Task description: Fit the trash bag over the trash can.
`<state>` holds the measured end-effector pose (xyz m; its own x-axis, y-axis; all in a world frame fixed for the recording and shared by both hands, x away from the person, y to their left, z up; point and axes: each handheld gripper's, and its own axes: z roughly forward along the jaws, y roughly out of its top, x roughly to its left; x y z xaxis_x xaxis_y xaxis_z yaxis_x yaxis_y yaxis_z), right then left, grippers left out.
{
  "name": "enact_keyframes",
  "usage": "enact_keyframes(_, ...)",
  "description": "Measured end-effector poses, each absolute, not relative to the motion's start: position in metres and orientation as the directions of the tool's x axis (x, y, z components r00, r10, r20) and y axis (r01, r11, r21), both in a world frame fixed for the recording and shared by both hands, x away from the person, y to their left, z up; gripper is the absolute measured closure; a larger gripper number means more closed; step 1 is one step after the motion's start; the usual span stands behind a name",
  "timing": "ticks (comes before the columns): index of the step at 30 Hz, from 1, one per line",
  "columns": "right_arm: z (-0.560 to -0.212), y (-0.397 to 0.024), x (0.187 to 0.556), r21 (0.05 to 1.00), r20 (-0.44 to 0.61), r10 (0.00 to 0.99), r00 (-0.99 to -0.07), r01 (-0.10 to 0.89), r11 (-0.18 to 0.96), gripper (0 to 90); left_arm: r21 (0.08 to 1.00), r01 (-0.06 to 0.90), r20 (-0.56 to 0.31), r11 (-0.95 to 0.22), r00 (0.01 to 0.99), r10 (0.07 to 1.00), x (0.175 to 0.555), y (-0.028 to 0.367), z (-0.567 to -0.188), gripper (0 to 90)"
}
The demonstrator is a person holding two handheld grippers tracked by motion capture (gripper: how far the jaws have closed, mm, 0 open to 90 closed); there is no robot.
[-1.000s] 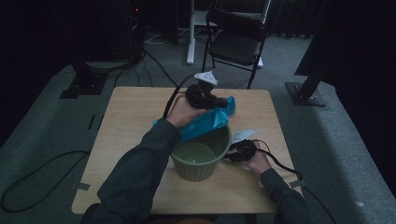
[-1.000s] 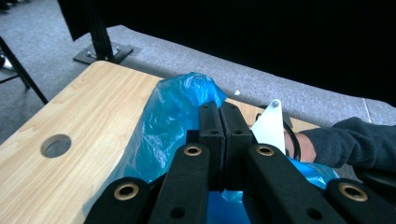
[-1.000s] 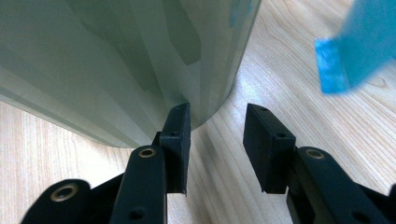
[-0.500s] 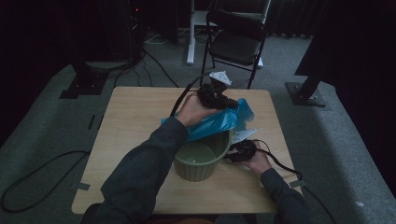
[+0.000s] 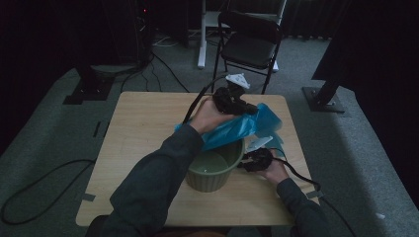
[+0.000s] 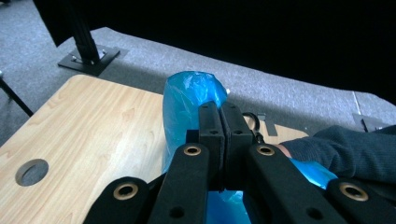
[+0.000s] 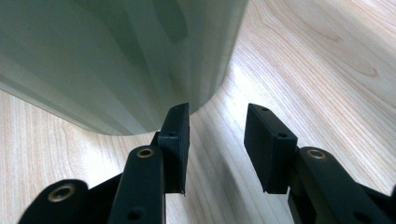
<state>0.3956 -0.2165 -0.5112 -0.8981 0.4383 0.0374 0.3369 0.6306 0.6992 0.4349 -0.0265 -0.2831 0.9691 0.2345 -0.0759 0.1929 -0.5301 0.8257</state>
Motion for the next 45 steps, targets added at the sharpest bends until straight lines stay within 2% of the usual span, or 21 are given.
enact_keyframes(14,-0.507,-0.226,0.395,0.716,0.034,0.457,-0.889,0.341,0.610,60.3,0.821,0.235,-0.101,-0.521,0.957,0.273,0.434,0.014,-0.300,89.2)
enact_keyframes(19,-0.507,-0.226,0.395,0.715,0.035,0.459,-0.887,0.343,0.609,60.3,0.821,0.246,-0.109,-0.516,0.953,0.281,0.437,0.016,-0.301,89.2)
enact_keyframes(45,-0.505,-0.229,0.394,0.723,0.032,0.457,-0.889,0.337,0.604,60.2,0.812,0.183,-0.069,-0.554,0.973,0.221,0.437,-0.049,-0.281,88.9)
